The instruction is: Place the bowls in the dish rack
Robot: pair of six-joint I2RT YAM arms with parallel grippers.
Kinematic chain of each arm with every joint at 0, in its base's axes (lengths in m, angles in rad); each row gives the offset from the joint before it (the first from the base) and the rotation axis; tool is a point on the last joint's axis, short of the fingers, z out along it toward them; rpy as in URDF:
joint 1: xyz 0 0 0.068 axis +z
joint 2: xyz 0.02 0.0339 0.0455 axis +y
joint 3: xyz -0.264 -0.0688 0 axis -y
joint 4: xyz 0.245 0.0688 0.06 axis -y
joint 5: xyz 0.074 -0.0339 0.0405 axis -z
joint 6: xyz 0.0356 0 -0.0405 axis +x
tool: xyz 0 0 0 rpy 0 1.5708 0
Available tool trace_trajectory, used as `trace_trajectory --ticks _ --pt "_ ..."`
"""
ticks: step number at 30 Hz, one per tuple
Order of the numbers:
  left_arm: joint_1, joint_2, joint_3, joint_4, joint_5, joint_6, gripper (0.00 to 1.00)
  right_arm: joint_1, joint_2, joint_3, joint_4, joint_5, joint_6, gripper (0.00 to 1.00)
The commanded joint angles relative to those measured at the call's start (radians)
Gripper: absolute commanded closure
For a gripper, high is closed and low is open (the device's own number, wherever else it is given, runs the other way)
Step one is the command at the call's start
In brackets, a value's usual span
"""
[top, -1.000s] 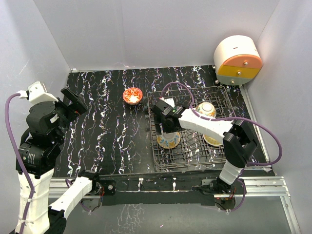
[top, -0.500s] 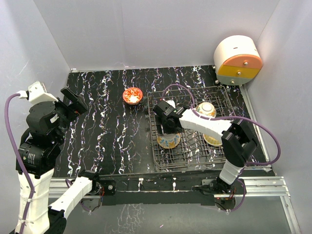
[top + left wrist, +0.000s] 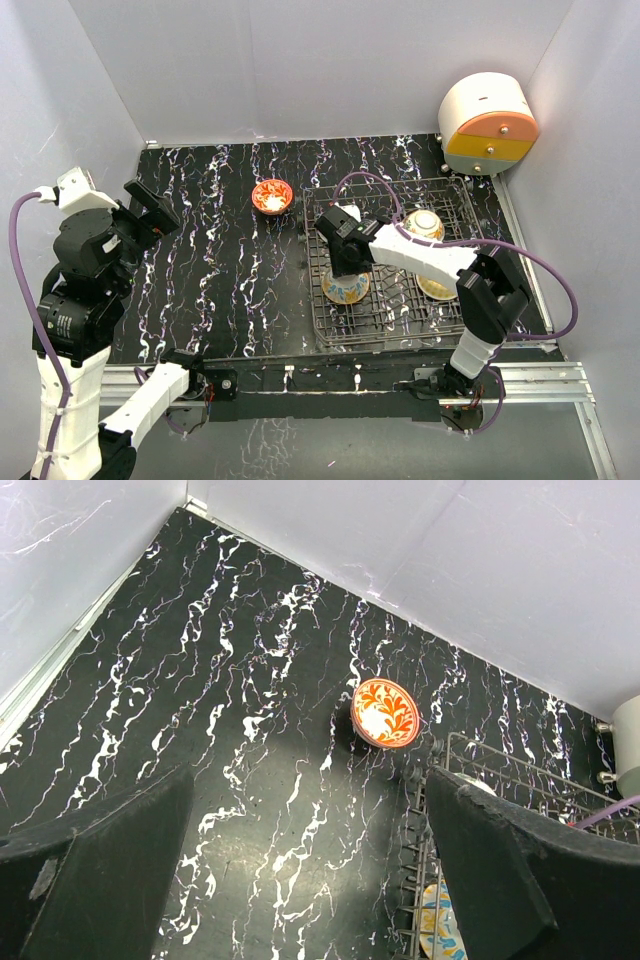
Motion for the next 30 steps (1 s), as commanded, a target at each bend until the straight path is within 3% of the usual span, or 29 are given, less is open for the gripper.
trace_trajectory --ticks 1,12,30 --pt "-0.002 -0.011 0.011 -0.006 -0.020 0.005 0.03 -0.004 -0.042 0.046 0.014 0.035 0.008 0.77" --pt "-0.003 -0.013 -0.002 0.008 -0.015 0.005 0.03 -0.004 -0.080 0.123 0.037 0.098 -0.008 0.79" --pt "-0.002 -0.017 0.008 -0.005 -0.023 0.010 0.03 -0.061 0.049 0.082 0.149 0.049 -0.028 0.79"
